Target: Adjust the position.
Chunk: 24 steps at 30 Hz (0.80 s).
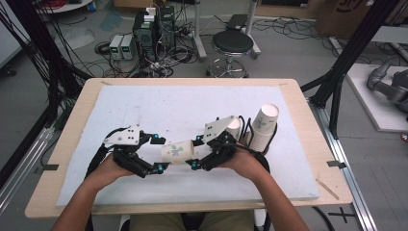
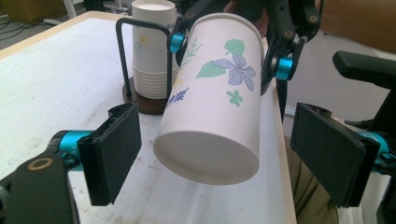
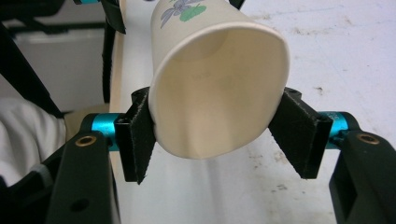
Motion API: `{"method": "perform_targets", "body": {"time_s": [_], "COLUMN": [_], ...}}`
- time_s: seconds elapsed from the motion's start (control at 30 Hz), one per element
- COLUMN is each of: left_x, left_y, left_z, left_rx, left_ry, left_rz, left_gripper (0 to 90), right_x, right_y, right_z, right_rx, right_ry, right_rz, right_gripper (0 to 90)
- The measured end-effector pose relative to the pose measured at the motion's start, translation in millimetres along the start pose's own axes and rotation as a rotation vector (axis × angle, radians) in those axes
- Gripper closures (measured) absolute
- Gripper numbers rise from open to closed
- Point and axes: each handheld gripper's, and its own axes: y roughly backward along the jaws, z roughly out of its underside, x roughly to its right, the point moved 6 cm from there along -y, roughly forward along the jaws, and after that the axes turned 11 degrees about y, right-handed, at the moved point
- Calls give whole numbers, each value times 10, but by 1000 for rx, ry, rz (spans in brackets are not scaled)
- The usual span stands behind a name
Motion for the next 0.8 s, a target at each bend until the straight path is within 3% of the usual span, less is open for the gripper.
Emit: {"method": "perform_targets", "body": {"time_s": [0.33, 0.63, 0.8], "left_x": [-18, 15, 0], "left_y": [36, -59, -98], "left_z": [-4, 29, 58], "left_rx": [-75, -165, -197], "left_ry": [-12, -30, -37], "left_rz": [-16, -1, -6], "left_gripper": [167, 179, 191], "right_x": [35, 35, 2], "right_y": [5, -83, -116], "right_z": [-196, -323, -380], "right_rx": [-154, -311, -387], "right_ry": [90, 187, 203], "right_rz": [-23, -64, -93], "right_gripper": [355, 354, 354]}}
